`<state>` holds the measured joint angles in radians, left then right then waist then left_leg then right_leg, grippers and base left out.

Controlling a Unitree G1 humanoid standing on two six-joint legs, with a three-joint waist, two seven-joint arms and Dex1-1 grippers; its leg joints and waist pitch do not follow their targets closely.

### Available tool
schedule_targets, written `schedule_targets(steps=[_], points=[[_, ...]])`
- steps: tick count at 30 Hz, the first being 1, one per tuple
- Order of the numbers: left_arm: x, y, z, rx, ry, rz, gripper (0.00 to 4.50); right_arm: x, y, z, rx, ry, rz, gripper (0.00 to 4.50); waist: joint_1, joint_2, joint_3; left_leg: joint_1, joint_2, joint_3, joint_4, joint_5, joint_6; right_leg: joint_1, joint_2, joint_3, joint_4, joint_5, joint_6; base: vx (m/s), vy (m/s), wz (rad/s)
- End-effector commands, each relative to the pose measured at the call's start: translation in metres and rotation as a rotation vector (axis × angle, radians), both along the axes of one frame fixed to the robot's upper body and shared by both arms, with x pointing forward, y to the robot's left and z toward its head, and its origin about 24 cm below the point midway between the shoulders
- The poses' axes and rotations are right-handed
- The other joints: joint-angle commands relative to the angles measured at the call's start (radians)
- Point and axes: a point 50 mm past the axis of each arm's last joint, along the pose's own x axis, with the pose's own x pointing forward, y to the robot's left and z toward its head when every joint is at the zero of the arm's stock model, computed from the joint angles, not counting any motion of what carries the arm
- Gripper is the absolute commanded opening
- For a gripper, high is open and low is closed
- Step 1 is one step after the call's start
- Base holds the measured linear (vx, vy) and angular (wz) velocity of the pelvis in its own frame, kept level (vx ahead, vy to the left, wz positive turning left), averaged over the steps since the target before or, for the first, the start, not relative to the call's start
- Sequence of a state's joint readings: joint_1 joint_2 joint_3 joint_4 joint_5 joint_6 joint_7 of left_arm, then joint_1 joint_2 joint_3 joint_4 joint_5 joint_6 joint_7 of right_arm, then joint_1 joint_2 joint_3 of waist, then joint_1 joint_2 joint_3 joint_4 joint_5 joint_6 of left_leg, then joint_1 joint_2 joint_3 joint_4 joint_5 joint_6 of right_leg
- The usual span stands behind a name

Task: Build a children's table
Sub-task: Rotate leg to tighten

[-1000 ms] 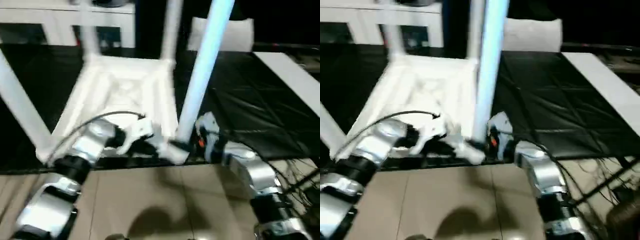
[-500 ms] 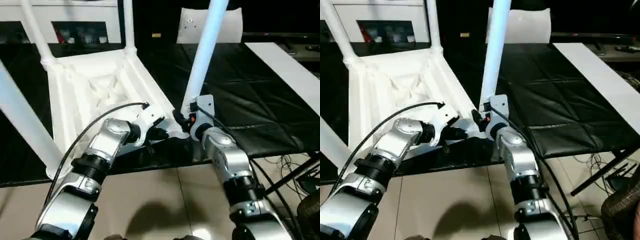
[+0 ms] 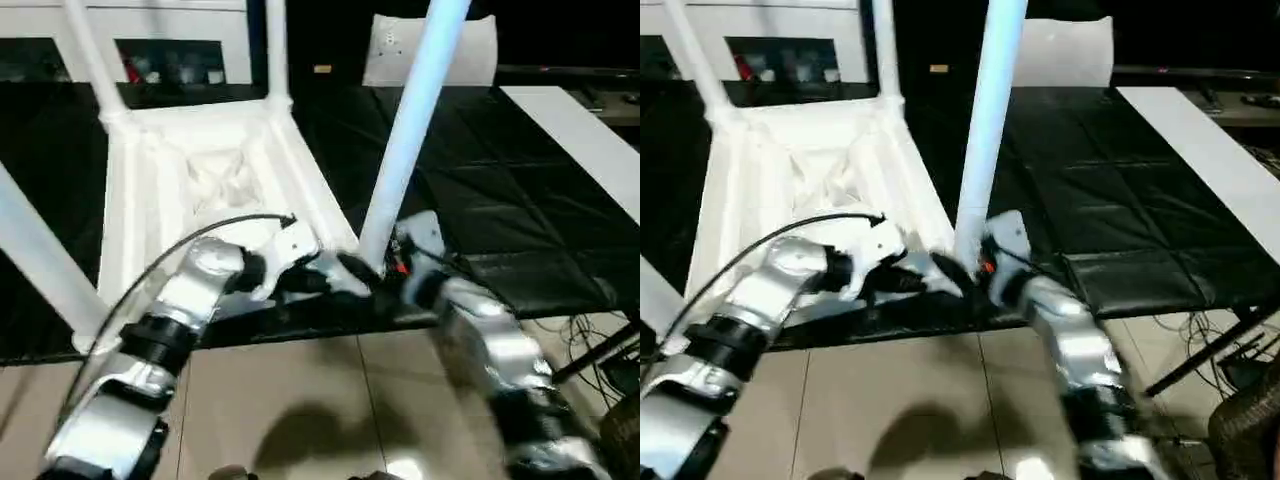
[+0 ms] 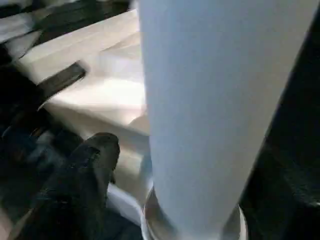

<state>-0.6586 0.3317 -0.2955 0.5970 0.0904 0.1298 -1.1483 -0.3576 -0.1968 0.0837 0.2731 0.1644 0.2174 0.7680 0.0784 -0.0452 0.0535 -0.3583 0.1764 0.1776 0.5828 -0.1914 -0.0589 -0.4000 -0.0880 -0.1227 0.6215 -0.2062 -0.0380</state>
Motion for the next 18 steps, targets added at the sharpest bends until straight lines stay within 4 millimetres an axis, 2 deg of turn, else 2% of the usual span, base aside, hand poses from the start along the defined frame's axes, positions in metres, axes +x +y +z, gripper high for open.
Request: schedule_targets(steps=[1,3,5,6,9,14,15,18], points=[[-0.008,-0.007,0.004,0.005,0.011,-0.183,0.0,-0.006,-0.004,0.008,-0.014,-0.022,0.141,4.09,0.007,0.006,-0.066,0.002,0.064,-0.021,-0.056,-0.093,0.095,0.074,-0.088,0.08,-0.067,-0.014,-0.214,0.0,0.0,0.0],[-0.011,-0.004,0.003,0.025,0.03,-0.242,0.0,-0.007,-0.01,0.009,-0.046,-0.022,0.208,4.09,0.016,0.01,-0.066,0.008,0.066,-0.019,-0.056,-0.099,0.088,0.069,-0.087,0.08,-0.068,-0.028,-0.215,0.0,0.0,0.0],[-0.012,-0.002,0.003,0.044,0.031,-0.27,0.0,-0.008,-0.013,0.009,-0.076,-0.035,0.247,4.09,0.019,0.009,-0.065,0.007,0.069,-0.02,-0.057,-0.1,0.082,0.069,-0.088,0.08,-0.066,-0.026,-0.218,0.0,0.0,0.0],[-0.015,0.002,0.001,0.081,0.048,-0.331,0.0,-0.01,-0.018,0.009,-0.113,-0.034,0.329,4.09,0.024,0.011,-0.064,0.008,0.067,-0.02,-0.057,-0.126,0.073,0.068,-0.087,0.078,-0.07,-0.056,-0.214,0.0,0.0,0.0],[-0.02,0.005,0.0,0.117,0.085,-0.416,0.0,-0.012,-0.022,0.013,-0.108,-0.004,0.432,4.09,0.034,0.009,-0.064,0.009,0.072,-0.019,-0.057,-0.131,0.065,0.069,-0.089,0.079,-0.069,-0.07,-0.216,0.0,0.0,0.0],[-0.022,0.006,0.0,0.149,0.094,-0.482,0.0,-0.015,-0.024,0.015,-0.099,0.043,0.533,3.65,0.042,0.009,-0.064,0.009,0.073,-0.02,-0.056,-0.136,0.061,0.068,-0.091,0.077,-0.069,-0.095,-0.213,0.0,0.0,0.0],[-0.023,0.007,-0.001,0.164,0.099,-0.505,0.0,-0.015,-0.024,0.015,-0.101,0.06,0.568,3.46,0.047,0.006,-0.064,0.008,0.072,-0.02,-0.056,-0.132,0.061,0.069,-0.091,0.076,-0.07,-0.108,-0.209,0.0,0.0,0.0],[-0.024,0.008,-0.001,0.188,0.105,-0.546,0.0,-0.017,-0.024,0.015,-0.101,0.084,0.626,3.28,0.052,0.006,-0.066,0.01,0.073,-0.02,-0.056,-0.128,0.054,0.068,-0.092,0.077,-0.07,-0.115,-0.203,0.0,0.0,0.0]])
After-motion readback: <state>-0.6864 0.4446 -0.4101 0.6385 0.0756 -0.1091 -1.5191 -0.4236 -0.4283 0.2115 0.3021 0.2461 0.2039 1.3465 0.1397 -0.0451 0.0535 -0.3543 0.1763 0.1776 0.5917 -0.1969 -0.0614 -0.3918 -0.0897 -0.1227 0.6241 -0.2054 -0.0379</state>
